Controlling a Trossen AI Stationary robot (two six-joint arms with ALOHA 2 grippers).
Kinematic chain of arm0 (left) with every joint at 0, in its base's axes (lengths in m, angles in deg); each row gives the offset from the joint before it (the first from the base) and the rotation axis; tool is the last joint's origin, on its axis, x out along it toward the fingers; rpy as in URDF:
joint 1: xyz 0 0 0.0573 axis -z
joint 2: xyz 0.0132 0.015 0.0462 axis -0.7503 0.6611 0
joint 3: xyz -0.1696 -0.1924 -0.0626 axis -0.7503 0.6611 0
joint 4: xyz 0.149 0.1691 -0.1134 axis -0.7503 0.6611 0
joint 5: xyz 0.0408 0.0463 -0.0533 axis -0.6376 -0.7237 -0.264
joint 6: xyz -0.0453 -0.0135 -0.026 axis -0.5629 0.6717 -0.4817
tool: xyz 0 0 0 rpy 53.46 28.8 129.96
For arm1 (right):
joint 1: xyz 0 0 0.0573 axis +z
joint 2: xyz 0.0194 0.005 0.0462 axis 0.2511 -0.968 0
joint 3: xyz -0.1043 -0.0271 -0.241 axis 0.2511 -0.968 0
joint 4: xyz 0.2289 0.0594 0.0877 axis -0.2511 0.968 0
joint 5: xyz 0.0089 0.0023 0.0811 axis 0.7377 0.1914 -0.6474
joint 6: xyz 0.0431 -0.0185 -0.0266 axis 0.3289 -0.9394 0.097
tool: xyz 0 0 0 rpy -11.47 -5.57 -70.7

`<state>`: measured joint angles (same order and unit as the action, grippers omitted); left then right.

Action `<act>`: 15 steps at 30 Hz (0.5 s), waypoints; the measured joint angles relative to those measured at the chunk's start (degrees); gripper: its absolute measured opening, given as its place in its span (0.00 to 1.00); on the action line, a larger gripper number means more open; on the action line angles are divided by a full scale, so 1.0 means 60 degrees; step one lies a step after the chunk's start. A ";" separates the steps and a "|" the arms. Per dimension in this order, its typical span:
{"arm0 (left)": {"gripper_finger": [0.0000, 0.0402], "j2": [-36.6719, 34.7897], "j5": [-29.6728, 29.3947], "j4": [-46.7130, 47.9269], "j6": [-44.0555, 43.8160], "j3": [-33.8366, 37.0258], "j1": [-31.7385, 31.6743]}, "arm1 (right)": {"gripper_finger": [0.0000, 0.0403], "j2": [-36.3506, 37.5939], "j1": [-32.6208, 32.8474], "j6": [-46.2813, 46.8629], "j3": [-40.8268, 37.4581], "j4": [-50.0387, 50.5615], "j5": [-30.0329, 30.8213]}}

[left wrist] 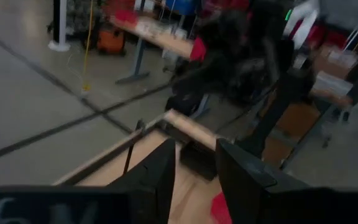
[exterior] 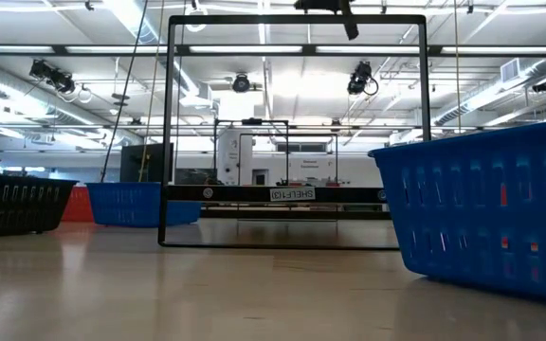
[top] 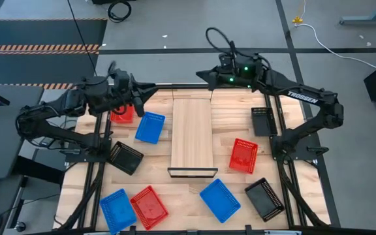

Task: Stack baskets on shelf by color
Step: Put the middle right red bin on the shelf

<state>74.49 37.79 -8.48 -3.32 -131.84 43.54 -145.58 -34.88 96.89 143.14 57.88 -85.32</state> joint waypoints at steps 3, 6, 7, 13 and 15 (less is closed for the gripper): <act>0.36 0.0098 -0.0006 0.0318 -0.0120 0.0010 0.0027 | 0.03 -0.0174 -0.0017 -0.0070 0.0000 0.0377 -0.0429; 0.43 0.0134 -0.0002 0.0649 -0.0360 0.0013 0.0036 | 0.03 -0.0332 -0.0105 -0.0360 -0.0001 0.0847 -0.0692; 0.46 0.0134 0.0008 0.0630 -0.0427 0.0013 0.0039 | 0.03 -0.0334 -0.0154 -0.0366 -0.0012 0.1074 -0.0766; 0.58 0.0117 0.0001 0.0630 -0.0676 0.0013 0.0014 | 0.06 -0.0520 -0.0198 -0.1689 0.0000 0.1410 -0.0901; 0.61 0.0101 -0.0002 0.0629 -0.0680 0.0013 0.0017 | 0.10 -0.0497 -0.0284 -0.1856 0.0000 0.2383 -0.0799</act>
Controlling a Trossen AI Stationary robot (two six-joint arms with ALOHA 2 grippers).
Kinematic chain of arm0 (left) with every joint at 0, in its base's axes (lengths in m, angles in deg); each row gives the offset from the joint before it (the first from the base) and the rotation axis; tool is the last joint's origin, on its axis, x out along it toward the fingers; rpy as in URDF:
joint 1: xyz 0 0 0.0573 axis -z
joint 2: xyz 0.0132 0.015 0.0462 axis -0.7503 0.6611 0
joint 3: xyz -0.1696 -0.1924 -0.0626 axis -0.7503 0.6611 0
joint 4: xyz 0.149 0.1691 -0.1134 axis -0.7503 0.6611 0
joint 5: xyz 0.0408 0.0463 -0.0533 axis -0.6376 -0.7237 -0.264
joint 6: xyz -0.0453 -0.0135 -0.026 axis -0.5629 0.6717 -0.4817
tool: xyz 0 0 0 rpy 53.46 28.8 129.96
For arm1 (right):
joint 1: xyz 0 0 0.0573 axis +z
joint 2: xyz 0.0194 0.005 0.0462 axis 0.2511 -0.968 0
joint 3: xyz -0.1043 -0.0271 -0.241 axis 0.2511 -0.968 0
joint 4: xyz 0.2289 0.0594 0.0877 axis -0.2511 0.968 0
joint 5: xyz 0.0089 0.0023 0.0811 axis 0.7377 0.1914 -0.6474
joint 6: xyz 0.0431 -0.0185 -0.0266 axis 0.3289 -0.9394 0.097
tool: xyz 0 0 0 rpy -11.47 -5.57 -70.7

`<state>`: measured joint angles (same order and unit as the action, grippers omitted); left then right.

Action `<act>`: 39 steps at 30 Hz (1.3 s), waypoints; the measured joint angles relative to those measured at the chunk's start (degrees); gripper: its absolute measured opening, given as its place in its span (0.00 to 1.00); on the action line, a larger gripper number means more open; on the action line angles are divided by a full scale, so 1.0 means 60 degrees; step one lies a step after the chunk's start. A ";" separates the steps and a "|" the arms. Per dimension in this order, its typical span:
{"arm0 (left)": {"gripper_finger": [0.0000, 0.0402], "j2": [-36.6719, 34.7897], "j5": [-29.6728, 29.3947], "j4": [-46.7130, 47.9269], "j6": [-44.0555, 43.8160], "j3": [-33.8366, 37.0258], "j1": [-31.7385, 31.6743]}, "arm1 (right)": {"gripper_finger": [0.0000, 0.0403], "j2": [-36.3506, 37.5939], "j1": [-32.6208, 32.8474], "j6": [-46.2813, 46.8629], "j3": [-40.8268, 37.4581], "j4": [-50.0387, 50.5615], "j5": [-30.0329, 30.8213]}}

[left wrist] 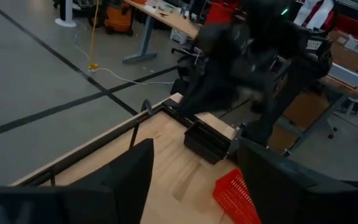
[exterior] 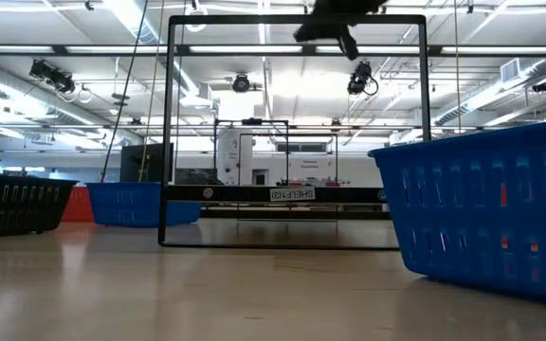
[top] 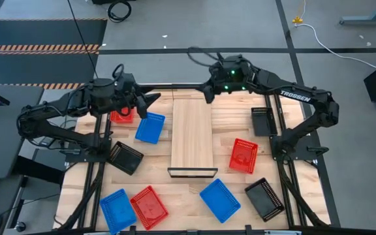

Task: Stack baskets on shelf by color
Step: Put the middle right red bin on the shelf

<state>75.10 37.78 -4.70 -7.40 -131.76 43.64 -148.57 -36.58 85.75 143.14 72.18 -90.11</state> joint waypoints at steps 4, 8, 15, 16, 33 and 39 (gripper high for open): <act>0.64 0.0000 0.0001 0.0078 -0.0004 0.0000 0.0000 | 0.18 0.0056 -0.0256 -0.0290 0.0000 0.3215 0.0799; 0.64 0.0000 0.0007 0.0080 0.0000 0.0000 -0.0015 | 0.28 0.0093 -0.0379 -0.1221 -0.0004 0.6245 0.0773; 0.64 0.0018 0.0002 0.0416 0.0011 0.0000 -0.0175 | 0.56 0.0096 0.0000 -0.0721 -0.0089 0.8680 0.1295; 0.64 0.0018 0.0000 0.0449 0.0011 0.0000 -0.0202 | 0.60 0.0131 0.0109 -0.0693 -0.0165 0.8734 0.1279; 0.62 0.0018 0.0499 0.1363 -0.0016 -0.0004 -0.0321 | 0.76 0.1475 0.1398 -0.1939 -0.3706 0.9422 0.0895; 0.62 0.0018 0.0507 0.1417 -0.0246 -0.0004 -0.0324 | 0.76 0.2412 0.1416 -0.1426 -0.4994 0.8440 0.0624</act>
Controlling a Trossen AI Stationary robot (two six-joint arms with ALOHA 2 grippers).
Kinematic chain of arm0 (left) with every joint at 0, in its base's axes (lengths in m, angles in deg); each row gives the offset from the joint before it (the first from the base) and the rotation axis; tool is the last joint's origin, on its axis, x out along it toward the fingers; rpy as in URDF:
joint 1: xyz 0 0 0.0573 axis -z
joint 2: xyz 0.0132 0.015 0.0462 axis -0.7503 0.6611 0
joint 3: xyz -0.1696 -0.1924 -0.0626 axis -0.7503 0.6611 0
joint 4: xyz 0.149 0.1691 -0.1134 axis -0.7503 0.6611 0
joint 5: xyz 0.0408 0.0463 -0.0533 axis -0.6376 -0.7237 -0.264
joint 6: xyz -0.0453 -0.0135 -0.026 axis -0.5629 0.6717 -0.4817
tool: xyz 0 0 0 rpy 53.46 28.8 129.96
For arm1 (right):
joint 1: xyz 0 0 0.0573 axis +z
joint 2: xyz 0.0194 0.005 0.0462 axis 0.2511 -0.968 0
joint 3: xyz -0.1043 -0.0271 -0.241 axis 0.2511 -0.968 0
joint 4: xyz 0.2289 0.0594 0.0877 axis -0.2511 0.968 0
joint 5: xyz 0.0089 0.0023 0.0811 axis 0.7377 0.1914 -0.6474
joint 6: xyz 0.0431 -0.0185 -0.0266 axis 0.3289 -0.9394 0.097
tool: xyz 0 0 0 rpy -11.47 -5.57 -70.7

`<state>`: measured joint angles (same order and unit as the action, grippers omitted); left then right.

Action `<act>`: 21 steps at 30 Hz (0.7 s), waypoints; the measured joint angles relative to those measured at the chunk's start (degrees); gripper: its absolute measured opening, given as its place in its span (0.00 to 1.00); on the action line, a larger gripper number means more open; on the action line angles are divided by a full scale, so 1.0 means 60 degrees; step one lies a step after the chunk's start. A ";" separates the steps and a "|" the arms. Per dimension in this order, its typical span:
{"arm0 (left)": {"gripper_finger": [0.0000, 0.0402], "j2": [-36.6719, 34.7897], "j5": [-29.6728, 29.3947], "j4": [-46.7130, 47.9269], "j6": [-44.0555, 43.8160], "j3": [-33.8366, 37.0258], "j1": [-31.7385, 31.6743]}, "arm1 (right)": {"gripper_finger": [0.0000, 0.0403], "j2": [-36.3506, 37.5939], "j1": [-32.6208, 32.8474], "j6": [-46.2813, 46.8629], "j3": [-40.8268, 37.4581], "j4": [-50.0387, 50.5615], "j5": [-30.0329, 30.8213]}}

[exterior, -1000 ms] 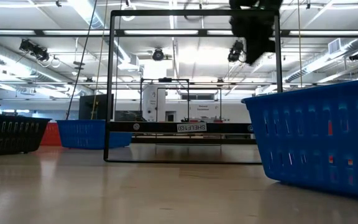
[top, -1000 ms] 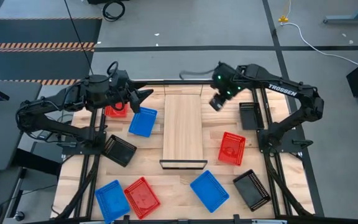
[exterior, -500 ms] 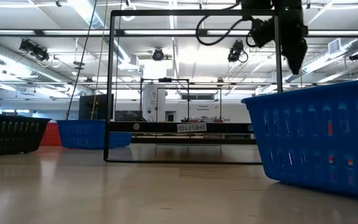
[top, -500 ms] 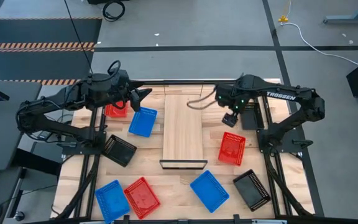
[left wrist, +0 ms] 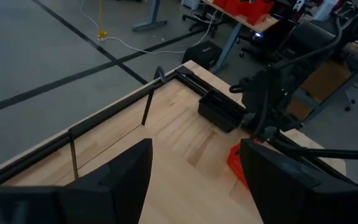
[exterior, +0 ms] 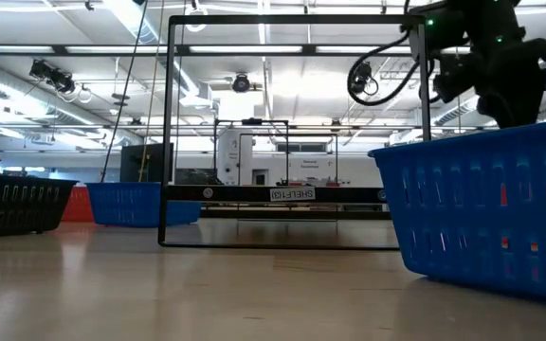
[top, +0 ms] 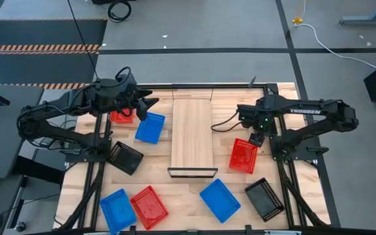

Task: Stack baskets on shelf by color
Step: Put the middle right red bin on the shelf

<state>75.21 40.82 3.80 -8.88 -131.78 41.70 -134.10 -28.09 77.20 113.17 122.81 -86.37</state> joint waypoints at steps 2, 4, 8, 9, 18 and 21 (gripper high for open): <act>0.62 0.0000 0.0002 0.0000 -0.0001 0.0000 0.0004 | 0.76 0.0074 0.0039 0.0074 -0.0122 -0.0494 -0.0009; 0.62 0.0000 0.0002 0.0004 -0.0002 0.0000 0.0004 | 0.76 0.0030 0.0116 0.0066 -0.0173 -0.1001 -0.0083; 0.62 0.0000 0.0000 0.0007 -0.0015 0.0000 0.0000 | 0.76 -0.0439 0.0194 -0.0477 -0.0175 -0.1750 -0.0069; 0.62 0.0000 0.0002 0.0009 -0.0019 0.0000 0.0004 | 0.76 -0.0619 0.0194 -0.0663 -0.0175 -0.1889 -0.0069; 0.61 0.0000 0.0007 0.0200 -0.0758 0.0000 0.0007 | 0.75 -0.2044 -0.0240 -0.1472 -0.1036 -0.3425 -0.0544; 0.61 0.0000 0.0006 0.0240 -0.0821 0.0000 0.0007 | 0.75 -0.2430 -0.0340 -0.1503 -0.1428 -0.3820 -0.0699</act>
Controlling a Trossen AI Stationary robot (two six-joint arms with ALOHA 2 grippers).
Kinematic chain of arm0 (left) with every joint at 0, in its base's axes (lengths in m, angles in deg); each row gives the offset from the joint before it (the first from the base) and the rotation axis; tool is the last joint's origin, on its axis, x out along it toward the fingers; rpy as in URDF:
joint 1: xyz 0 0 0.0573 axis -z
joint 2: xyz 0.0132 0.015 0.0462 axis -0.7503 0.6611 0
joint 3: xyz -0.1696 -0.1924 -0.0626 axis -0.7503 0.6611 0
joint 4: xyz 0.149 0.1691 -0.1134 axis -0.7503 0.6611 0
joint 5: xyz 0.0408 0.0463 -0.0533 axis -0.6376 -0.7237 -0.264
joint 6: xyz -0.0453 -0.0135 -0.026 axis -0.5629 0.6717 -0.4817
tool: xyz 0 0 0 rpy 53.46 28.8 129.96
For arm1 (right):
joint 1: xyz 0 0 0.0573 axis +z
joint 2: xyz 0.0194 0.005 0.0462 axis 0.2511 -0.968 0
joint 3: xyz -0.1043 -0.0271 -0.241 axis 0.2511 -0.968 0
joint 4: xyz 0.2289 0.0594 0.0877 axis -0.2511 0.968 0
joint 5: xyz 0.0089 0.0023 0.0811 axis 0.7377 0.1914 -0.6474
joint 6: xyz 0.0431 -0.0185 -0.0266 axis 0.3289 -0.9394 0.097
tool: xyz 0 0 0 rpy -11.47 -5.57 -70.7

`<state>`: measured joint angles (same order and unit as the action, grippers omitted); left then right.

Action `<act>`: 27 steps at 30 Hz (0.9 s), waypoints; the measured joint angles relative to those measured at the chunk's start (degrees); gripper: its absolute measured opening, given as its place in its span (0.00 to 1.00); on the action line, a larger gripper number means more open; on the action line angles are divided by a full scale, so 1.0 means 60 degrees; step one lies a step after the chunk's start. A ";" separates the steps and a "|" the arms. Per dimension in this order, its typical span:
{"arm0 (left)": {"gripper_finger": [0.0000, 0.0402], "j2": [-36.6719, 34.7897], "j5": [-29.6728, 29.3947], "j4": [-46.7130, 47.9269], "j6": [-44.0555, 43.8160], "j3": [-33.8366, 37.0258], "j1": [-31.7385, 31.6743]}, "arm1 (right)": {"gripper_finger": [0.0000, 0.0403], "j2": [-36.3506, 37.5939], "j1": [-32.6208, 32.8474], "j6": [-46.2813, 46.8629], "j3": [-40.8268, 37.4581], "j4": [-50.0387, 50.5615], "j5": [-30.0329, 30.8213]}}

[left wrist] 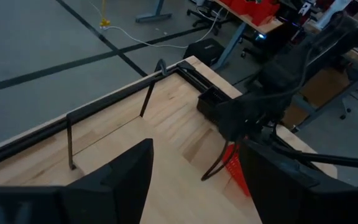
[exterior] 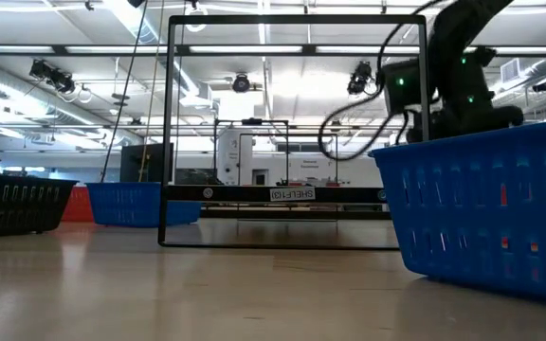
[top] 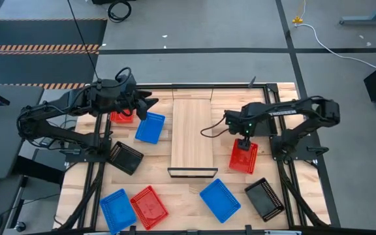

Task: Stack baskets on shelf by color
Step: Put the middle right red bin on the shelf

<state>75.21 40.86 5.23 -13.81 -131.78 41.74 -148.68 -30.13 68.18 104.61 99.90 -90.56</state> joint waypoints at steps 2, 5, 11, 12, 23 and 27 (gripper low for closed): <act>0.61 0.0000 0.0000 0.0001 -0.0025 0.0000 0.0000 | 0.74 -0.0193 -0.0052 0.0000 -0.0170 -0.0216 -0.0012; 0.61 0.0000 -0.0002 0.0011 -0.0217 0.0000 -0.0004 | 0.68 -0.0316 -0.0067 0.0000 -0.0241 -0.0250 0.0100; 0.59 0.0000 -0.0004 0.0055 -0.0178 0.0000 -0.0007 | 0.40 -0.0020 -0.0027 -0.0297 -0.0241 -0.0255 0.0088; 0.58 0.0000 -0.0004 0.0052 -0.0178 0.0000 -0.0004 | 0.34 0.0057 -0.0027 -0.0321 -0.0241 -0.0254 0.0063; 0.53 0.0000 0.0004 0.0971 -0.0175 -0.0004 0.0584 | 0.03 0.0668 -0.0395 0.0382 0.0232 0.0874 -0.0617; 0.52 0.0000 -0.0004 0.0970 -0.0175 -0.0004 0.0699 | 0.03 0.1061 -0.0709 0.1219 0.1292 0.1747 -0.1006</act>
<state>75.21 40.84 11.05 -14.86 -131.81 45.94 -142.31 -34.38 75.50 112.36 110.38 -96.60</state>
